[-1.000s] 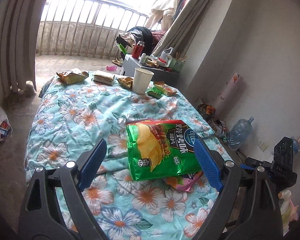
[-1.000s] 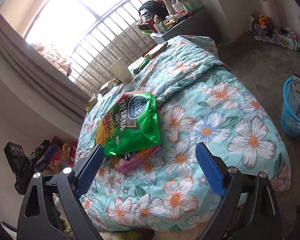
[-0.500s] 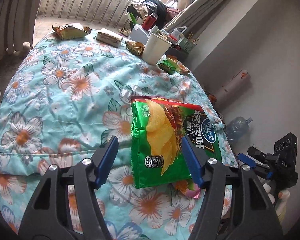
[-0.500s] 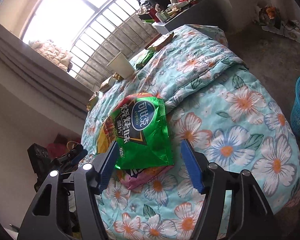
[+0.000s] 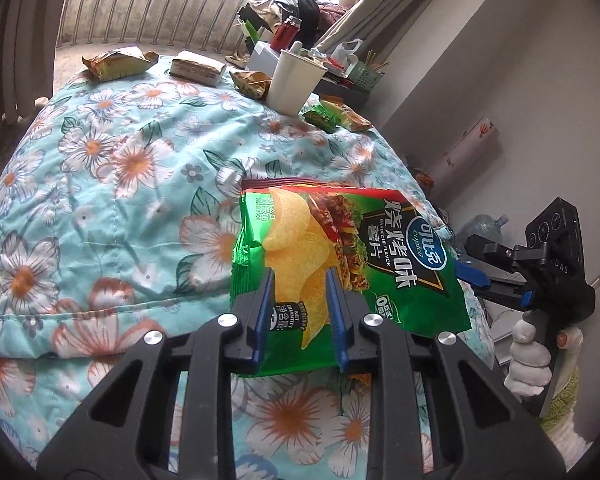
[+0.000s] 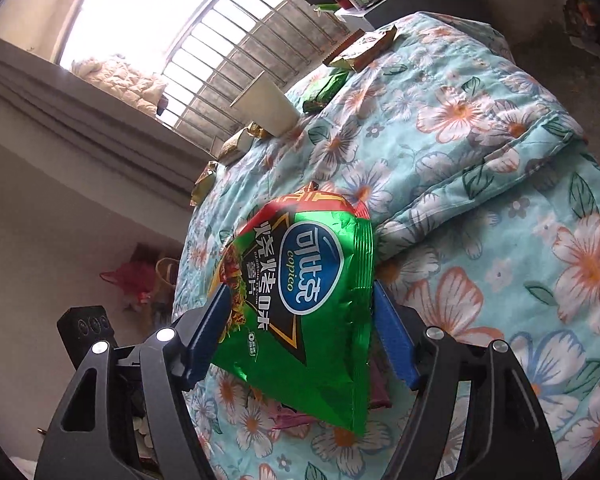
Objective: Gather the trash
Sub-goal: 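Grasp the red snack bag with the right gripper while the left gripper holds the green chip bag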
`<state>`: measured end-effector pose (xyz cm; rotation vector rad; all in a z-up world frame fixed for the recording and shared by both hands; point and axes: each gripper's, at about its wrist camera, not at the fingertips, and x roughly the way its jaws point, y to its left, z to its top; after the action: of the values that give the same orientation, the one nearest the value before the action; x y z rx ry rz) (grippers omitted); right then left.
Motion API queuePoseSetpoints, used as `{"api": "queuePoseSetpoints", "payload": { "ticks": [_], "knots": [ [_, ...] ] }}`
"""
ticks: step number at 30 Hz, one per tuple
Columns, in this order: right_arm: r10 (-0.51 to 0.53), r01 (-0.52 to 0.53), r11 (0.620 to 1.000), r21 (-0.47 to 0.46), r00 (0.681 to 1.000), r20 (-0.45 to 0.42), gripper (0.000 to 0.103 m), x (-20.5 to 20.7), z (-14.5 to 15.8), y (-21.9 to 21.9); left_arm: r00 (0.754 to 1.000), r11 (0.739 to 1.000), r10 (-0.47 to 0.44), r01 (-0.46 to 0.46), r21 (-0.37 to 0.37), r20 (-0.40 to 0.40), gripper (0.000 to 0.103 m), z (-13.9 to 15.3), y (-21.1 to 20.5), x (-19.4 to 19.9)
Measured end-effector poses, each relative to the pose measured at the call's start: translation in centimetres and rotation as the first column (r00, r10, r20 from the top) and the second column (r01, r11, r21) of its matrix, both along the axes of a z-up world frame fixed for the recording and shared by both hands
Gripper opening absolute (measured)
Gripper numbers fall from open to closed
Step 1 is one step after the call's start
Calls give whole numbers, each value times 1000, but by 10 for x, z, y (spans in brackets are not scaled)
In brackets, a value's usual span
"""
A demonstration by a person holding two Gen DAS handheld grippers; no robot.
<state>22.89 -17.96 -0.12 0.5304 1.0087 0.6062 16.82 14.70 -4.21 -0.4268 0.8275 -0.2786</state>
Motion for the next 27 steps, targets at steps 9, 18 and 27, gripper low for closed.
{"api": "queuePoseSetpoints", "payload": {
  "ticks": [9,18,27],
  "knots": [
    [53,-51,997,65,998,-33,41,-47,3,-14,999,998,-52,52,-24,9,23,0,-14,-9],
    [394,-404,910,-94,913,-110,42,-121,-18,31,999,996,36,-37,85,12,23,4,22,-40],
    [239,-237,968,-81,971,9,53,-61,22,6,994,984,106,-101,149,-26,24,-9,41,-47]
  ]
}}
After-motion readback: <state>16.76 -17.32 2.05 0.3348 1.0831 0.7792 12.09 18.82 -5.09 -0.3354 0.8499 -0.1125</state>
